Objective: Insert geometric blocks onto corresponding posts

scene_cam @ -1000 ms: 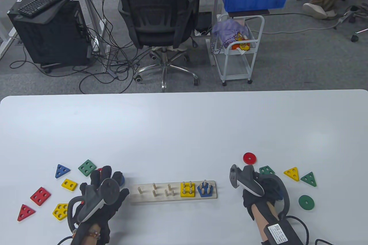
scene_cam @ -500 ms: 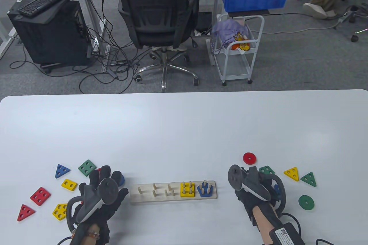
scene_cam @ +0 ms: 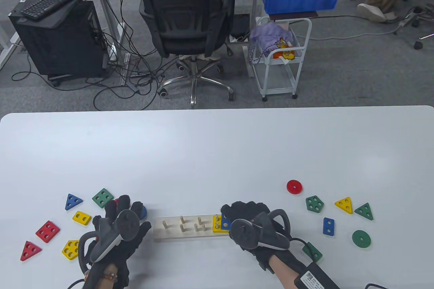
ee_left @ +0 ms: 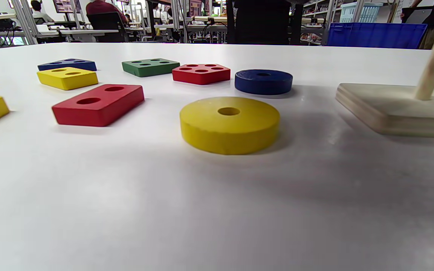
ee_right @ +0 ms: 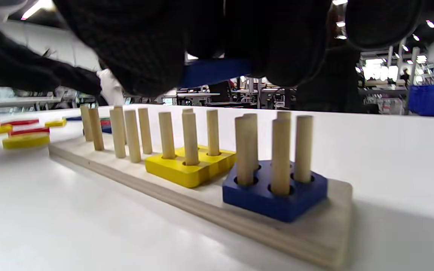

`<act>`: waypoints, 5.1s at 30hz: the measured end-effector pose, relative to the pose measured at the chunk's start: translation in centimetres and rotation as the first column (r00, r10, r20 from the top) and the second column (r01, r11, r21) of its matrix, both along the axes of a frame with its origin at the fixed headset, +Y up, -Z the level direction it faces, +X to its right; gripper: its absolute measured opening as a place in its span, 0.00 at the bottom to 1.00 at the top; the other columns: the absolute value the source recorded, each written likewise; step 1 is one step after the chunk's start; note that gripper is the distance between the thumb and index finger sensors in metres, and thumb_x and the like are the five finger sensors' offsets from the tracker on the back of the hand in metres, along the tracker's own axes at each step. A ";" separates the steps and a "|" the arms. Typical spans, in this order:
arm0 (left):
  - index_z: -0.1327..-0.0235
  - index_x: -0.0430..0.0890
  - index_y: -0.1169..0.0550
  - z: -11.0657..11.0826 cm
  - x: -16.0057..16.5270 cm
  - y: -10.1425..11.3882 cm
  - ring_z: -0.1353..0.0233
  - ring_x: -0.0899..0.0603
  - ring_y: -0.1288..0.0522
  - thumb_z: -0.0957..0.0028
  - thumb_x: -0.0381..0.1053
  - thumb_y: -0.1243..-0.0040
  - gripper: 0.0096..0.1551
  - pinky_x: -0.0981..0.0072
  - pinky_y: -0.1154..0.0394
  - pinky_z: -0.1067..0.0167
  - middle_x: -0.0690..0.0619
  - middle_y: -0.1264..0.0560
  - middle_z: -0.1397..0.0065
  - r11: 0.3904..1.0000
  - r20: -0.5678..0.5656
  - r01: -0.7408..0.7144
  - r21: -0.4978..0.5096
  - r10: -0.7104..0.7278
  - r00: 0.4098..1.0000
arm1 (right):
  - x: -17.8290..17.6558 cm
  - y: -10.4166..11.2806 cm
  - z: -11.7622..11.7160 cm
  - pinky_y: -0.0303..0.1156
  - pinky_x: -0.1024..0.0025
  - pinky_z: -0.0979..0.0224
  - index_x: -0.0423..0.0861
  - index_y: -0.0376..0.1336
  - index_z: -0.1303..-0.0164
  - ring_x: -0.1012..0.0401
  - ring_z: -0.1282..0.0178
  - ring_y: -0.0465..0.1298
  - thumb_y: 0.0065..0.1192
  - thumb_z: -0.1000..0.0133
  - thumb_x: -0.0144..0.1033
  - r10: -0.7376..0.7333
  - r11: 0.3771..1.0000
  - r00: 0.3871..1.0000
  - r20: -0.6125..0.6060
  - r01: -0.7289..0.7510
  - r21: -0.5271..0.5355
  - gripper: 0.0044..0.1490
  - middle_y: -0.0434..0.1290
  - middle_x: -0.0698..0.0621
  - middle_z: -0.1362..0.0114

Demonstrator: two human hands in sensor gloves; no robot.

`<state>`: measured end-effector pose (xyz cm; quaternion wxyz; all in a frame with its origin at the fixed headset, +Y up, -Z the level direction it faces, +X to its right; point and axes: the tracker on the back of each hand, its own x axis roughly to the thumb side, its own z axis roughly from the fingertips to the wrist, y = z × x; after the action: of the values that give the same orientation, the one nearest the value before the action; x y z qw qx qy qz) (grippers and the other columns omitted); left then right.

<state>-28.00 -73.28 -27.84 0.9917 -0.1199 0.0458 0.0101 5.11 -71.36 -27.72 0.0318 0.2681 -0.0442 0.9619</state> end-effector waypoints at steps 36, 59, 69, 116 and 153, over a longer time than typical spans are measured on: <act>0.17 0.66 0.47 -0.1 0.0 0.0 0.09 0.38 0.59 0.49 0.75 0.62 0.43 0.30 0.55 0.20 0.59 0.61 0.08 1.000 0.003 -0.009 0.000 0.009 1.000 | 10.3 0.6 -8.8 0.64 0.30 0.33 0.44 0.58 0.24 0.38 0.29 0.71 0.66 0.47 0.48 0.210 0.947 0.786 0.581 -0.015 -0.321 0.42 0.66 0.38 0.22; 0.17 0.66 0.47 -0.1 -0.3 -0.2 0.09 0.38 0.59 0.49 0.75 0.62 0.43 0.30 0.55 0.20 0.59 0.60 0.08 1.000 -0.011 -0.001 -0.022 0.000 1.000 | 12.4 -4.1 -14.7 0.71 0.38 0.36 0.46 0.67 0.36 0.46 0.41 0.81 0.73 0.54 0.46 0.420 0.902 0.630 0.653 -0.211 -0.376 0.36 0.77 0.42 0.34; 0.17 0.66 0.47 -0.2 -0.5 0.2 0.09 0.38 0.59 0.49 0.75 0.62 0.43 0.30 0.55 0.20 0.59 0.60 0.08 0.999 -0.010 -0.032 -0.008 0.032 0.999 | 11.1 -2.5 -12.8 0.70 0.37 0.36 0.45 0.65 0.33 0.46 0.40 0.80 0.74 0.54 0.48 0.316 0.945 0.743 0.590 -0.194 -0.262 0.39 0.76 0.42 0.32; 0.26 0.56 0.33 0.4 0.1 2.1 0.27 0.48 0.24 0.54 0.74 0.39 0.44 0.45 0.31 0.27 0.56 0.27 0.27 0.506 0.103 -0.857 0.096 0.851 0.515 | -0.3 2.7 1.9 0.65 0.30 0.33 0.44 0.55 0.23 0.39 0.27 0.69 0.66 0.49 0.53 -0.080 0.996 0.997 -0.023 0.080 0.032 0.47 0.66 0.38 0.23; 0.19 0.63 0.42 0.1 3.4 -0.6 0.11 0.43 0.41 0.54 0.69 0.37 0.49 0.34 0.43 0.21 0.60 0.45 0.10 0.966 0.116 -0.251 0.064 0.242 0.963 | 12.5 0.0 0.9 0.64 0.29 0.32 0.46 0.58 0.24 0.39 0.27 0.70 0.62 0.47 0.52 0.126 0.980 0.911 0.394 -0.052 -0.192 0.42 0.67 0.39 0.23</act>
<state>-24.56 -73.84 -27.73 0.9877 -0.0860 -0.0232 0.1288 17.58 -71.38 -26.80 0.0016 0.0615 0.0484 0.9969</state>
